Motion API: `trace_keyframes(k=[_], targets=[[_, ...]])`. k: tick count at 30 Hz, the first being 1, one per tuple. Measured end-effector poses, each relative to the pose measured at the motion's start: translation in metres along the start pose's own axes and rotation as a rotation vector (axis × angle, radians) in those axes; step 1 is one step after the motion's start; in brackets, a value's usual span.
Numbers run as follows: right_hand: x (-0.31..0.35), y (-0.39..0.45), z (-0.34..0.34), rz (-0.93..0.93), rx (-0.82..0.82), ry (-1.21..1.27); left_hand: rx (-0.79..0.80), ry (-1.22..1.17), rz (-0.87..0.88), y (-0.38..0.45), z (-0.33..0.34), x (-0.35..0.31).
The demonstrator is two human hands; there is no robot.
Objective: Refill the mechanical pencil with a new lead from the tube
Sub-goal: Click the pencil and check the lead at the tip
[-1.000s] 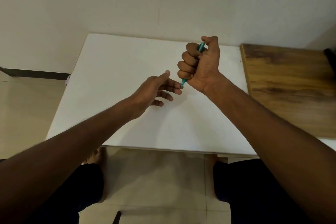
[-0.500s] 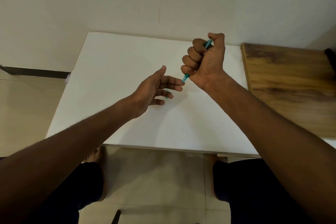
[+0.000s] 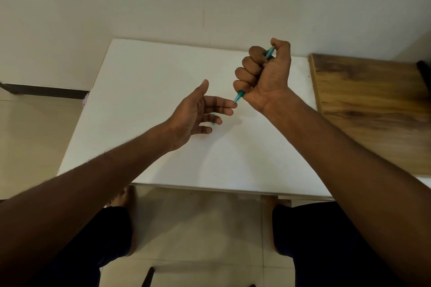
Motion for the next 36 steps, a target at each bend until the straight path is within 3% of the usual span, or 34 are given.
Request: trace_keyframes(k=[26,36], targets=[[0.001,0.000,-0.001,0.008,-0.058,0.018,0.046,-0.030,0.017,-0.002,0.002,-0.001],[0.019,-0.003,0.013,-0.016,-0.003,0.105,0.228,-0.294,0.081,-0.016,0.021,0.009]])
Point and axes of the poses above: each hand's wrist, its own y-axis towards the middle knuckle, its own z-axis out of the palm, x = y × z, the point moved 5 cm from there along y, towards the middle knuckle, and after that the axes turned 12 degrees about -z, right-handed, at the moved point
